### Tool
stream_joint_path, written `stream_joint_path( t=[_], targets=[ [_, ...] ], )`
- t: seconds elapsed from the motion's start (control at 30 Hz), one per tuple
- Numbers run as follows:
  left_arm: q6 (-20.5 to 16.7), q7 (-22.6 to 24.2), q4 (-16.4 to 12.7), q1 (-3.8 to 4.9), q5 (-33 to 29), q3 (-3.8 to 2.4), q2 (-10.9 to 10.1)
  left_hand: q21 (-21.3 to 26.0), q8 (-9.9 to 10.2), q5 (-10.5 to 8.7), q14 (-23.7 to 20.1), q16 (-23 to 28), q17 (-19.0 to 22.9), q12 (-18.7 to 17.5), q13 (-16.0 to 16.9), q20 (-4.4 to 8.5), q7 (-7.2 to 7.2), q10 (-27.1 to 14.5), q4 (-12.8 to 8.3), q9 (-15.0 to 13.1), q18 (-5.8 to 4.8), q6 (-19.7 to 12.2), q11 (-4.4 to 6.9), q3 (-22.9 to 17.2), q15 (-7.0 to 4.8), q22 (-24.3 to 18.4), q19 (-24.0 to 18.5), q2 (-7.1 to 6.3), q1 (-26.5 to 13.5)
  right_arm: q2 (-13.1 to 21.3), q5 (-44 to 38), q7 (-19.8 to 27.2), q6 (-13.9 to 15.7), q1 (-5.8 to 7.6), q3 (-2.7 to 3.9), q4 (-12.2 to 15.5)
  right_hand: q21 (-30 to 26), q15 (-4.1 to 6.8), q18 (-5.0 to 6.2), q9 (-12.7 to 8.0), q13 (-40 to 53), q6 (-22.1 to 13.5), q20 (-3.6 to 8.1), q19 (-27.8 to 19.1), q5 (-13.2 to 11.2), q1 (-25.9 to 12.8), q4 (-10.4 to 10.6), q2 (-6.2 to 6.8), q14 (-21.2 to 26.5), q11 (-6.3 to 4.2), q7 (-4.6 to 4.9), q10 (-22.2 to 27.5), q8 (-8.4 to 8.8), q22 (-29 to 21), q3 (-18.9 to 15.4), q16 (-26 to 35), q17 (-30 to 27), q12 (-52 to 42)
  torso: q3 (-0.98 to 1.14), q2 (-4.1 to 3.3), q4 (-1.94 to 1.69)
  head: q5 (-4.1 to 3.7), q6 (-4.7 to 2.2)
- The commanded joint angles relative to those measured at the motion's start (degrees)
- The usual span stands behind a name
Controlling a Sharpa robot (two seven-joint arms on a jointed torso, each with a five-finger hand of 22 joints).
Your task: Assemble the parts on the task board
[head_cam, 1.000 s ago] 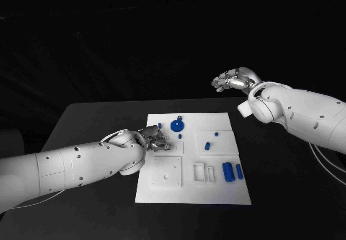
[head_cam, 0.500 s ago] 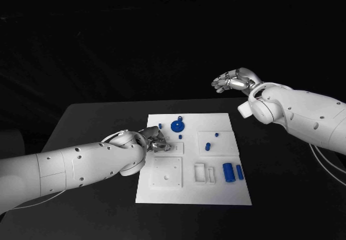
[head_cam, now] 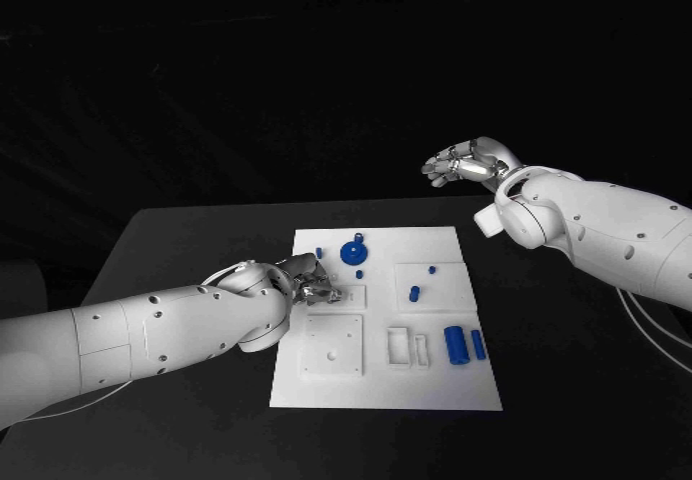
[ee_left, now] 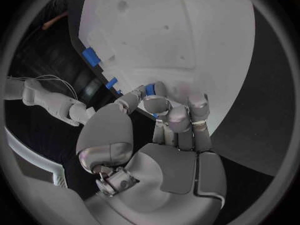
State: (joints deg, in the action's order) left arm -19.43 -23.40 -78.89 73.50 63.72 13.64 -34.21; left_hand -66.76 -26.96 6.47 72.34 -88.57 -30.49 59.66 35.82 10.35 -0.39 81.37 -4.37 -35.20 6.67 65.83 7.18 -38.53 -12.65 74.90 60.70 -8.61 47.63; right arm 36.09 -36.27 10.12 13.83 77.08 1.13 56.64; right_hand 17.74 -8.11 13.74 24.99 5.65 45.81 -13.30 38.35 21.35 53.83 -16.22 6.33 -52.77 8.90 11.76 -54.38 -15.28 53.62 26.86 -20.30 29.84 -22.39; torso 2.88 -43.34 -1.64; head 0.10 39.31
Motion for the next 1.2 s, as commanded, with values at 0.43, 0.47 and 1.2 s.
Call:
stream_joint_path(
  t=[0.43, 0.47, 1.2],
  targets=[
    [1.8, 0.3, -0.4, -0.29, -1.7, 0.17, 0.0, -0.2, 0.1, -0.91, 0.8, -0.2, 0.4, 0.0, -0.4, 5.33, -1.28, -1.3, 2.3, 0.4, 0.34, 6.3, 0.74, -0.3, -1.11, 0.0, -0.5, -2.53, -0.5, -0.1, 0.2, 0.3, -0.7, -0.15, 0.02, -0.1, -0.4, -0.31, 0.40, -0.1, -0.1, -0.1, -0.21, -0.1, 0.3, -0.5, 0.0, -0.14, 0.3, 0.01, 0.19, -0.2, -0.39, -0.1, -0.4, 0.4, -0.1, 0.3, -0.05, -0.01, -0.08, -0.12, 0.17],
    [1.7, 0.3, -0.5, -0.29, -1.7, 0.17, 0.0, -0.2, 0.1, -1.00, 0.8, -0.2, 0.4, 0.0, -0.4, 5.33, -1.29, -1.3, 2.6, 0.4, 0.35, 6.3, 0.74, -0.4, -1.11, -0.1, -0.5, -2.72, -0.5, -0.1, 0.2, 0.3, -0.7, -0.17, 0.02, -0.1, -0.4, -0.31, 0.40, -0.1, -0.1, -0.1, -0.21, -0.1, 0.3, -0.5, 0.0, -0.14, 0.3, 0.01, 0.19, -0.2, -0.39, -0.1, -0.4, 0.4, -0.1, 0.3, -0.04, -0.01, -0.09, -0.12, 0.18],
    [1.1, 0.6, -0.5, -0.26, -3.0, 0.12, -0.3, -0.3, -0.1, -1.60, 0.6, -0.1, 0.9, -0.2, -0.9, 5.29, -1.05, -1.3, 1.5, 0.7, 0.42, 5.7, 0.53, -0.3, -0.94, 0.0, -0.7, -0.99, 2.2, -0.2, 0.2, 0.2, -1.1, -0.43, 0.02, -0.4, -0.4, -0.32, 0.44, -0.2, -0.2, -0.1, -0.24, -0.1, 0.3, -0.5, 0.0, -0.22, 0.3, 0.01, 0.19, -0.2, -0.42, -0.1, -0.5, 0.4, -0.1, 0.3, -0.04, 0.01, -0.05, -0.17, 0.21]
  ],
)
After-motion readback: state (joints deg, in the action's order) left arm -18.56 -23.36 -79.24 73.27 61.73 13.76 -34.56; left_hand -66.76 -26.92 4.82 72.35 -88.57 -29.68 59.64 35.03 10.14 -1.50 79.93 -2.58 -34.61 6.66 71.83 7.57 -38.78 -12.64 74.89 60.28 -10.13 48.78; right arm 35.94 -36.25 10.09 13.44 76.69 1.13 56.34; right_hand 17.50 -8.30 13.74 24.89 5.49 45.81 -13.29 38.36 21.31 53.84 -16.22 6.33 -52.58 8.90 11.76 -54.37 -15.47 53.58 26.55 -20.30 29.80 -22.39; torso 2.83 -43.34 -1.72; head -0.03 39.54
